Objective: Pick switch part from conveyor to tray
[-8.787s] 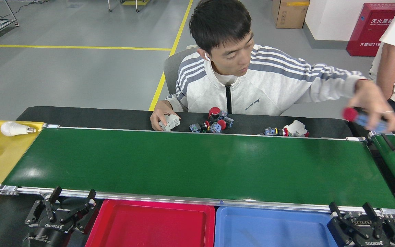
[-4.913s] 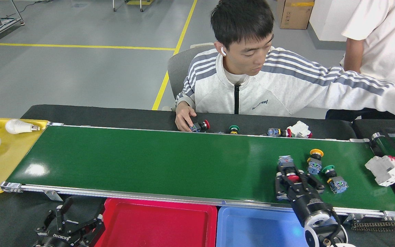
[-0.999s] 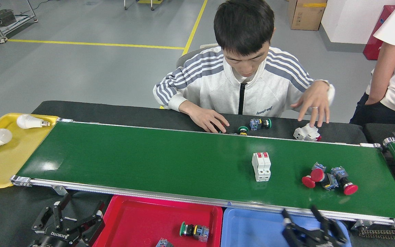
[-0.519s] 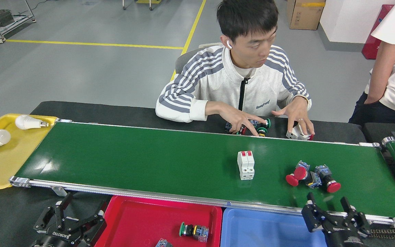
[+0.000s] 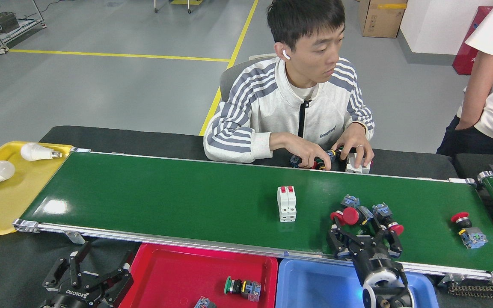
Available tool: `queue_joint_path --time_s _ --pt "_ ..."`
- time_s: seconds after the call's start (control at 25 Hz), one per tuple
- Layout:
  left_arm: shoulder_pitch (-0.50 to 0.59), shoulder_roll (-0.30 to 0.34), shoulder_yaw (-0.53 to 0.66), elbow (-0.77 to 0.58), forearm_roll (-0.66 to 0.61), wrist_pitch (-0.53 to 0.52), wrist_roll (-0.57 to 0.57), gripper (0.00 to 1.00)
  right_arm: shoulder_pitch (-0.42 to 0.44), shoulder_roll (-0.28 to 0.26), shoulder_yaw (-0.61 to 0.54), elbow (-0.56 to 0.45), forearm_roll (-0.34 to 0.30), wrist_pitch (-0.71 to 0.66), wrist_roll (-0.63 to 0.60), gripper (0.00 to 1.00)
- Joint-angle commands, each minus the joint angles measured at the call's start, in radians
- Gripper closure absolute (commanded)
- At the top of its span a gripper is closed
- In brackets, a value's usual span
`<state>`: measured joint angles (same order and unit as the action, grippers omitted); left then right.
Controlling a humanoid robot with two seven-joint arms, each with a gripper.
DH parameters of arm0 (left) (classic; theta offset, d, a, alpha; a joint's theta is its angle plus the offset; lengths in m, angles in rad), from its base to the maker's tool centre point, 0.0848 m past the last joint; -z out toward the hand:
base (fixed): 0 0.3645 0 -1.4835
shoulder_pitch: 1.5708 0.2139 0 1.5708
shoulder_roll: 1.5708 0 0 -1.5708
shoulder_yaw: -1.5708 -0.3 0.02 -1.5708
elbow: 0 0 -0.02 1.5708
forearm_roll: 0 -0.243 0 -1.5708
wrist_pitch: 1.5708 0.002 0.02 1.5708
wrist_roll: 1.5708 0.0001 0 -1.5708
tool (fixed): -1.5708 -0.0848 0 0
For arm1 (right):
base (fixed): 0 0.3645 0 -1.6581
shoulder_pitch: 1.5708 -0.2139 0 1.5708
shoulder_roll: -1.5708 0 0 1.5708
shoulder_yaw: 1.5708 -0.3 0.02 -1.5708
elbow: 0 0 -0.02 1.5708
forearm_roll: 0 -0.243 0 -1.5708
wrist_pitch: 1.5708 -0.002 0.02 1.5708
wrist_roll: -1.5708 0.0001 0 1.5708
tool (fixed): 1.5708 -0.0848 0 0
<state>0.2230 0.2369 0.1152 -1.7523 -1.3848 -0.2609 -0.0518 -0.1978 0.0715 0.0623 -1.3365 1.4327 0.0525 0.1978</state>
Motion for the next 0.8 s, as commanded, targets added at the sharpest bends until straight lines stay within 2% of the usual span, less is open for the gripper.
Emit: queue_joint_path --time_s 0.0,0.12,0.16,0.24,0.36,0.52,0.64,0.76 --pt "-0.007 0.005 0.001 -0.003 0.000 -0.003 0.004 0.00 -0.048 -0.006 0.019 0.025 0.000 0.043 0.002 0.16" --pt "-0.007 0.005 0.001 0.005 0.000 -0.004 0.004 0.00 -0.061 -0.007 0.034 0.037 -0.011 0.036 0.003 0.60" --pt "-0.007 0.005 0.001 0.005 0.000 -0.003 0.004 0.00 -0.061 -0.007 0.034 0.037 -0.011 0.024 0.003 0.70" --pt "-0.007 0.007 0.001 0.011 0.000 -0.005 0.004 0.00 -0.055 -0.009 0.037 0.037 -0.011 -0.020 0.002 0.82" --pt "-0.014 0.007 0.003 0.014 0.000 -0.012 0.004 0.00 -0.051 -0.010 0.037 0.033 -0.011 -0.063 0.002 0.92" --pt "-0.014 0.007 0.003 0.019 0.000 -0.012 0.004 0.00 -0.043 -0.009 0.037 0.000 -0.015 -0.068 -0.003 0.96" --pt "-0.016 0.010 0.003 0.017 0.001 -0.014 0.004 0.00 0.031 -0.006 0.070 -0.136 -0.023 -0.146 -0.003 0.96" --pt "-0.014 0.004 -0.009 0.011 0.000 -0.012 0.004 0.00 0.141 -0.004 0.171 -0.288 -0.023 -0.286 -0.005 0.94"
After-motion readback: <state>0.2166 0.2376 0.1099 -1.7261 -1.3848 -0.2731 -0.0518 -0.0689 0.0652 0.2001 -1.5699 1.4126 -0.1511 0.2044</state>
